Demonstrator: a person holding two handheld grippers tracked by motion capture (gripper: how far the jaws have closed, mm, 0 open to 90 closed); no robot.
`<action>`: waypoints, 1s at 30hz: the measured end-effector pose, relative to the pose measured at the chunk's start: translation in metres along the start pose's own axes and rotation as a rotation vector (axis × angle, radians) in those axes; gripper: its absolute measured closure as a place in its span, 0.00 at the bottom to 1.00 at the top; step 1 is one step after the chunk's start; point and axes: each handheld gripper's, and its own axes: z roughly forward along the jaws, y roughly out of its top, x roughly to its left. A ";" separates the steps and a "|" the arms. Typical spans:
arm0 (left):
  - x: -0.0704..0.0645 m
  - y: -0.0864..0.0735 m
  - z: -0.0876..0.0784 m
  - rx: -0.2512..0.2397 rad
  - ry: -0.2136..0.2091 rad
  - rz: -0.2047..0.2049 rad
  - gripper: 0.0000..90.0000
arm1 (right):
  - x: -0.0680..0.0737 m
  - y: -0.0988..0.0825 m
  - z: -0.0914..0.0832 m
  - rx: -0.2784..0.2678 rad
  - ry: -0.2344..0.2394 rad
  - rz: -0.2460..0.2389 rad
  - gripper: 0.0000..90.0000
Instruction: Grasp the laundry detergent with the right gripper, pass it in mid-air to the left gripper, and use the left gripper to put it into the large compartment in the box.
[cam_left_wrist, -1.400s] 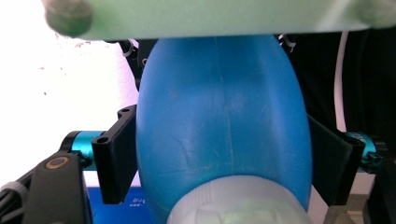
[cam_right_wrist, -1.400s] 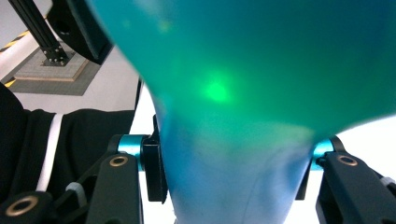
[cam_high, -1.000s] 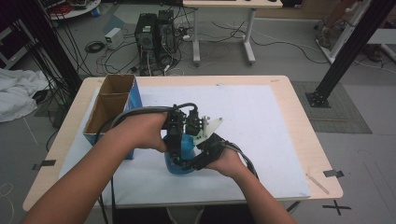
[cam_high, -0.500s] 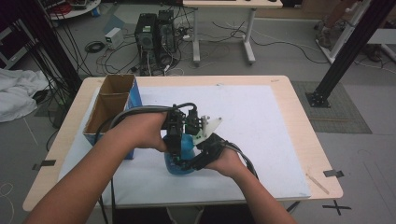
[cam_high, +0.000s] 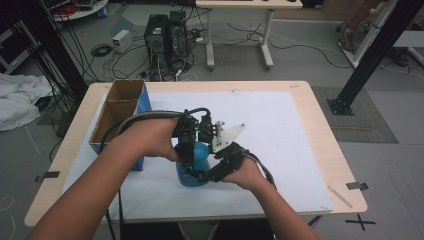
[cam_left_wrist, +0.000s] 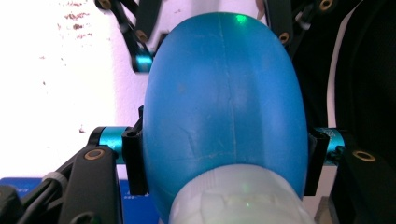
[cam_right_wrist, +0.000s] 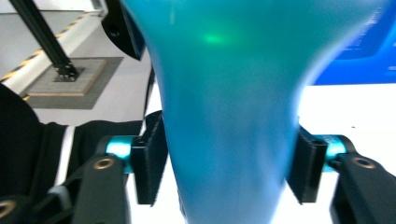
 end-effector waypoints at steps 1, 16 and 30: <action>0.000 0.000 0.000 0.002 -0.002 -0.005 0.42 | 0.000 0.000 -0.001 0.006 -0.006 0.003 0.37; 0.010 -0.015 -0.021 0.000 -0.006 -0.078 0.42 | -0.001 -0.002 -0.027 0.081 -0.082 0.032 0.26; 0.026 -0.033 -0.055 -0.009 -0.018 -0.213 0.42 | 0.000 0.007 -0.058 0.196 -0.134 0.028 0.24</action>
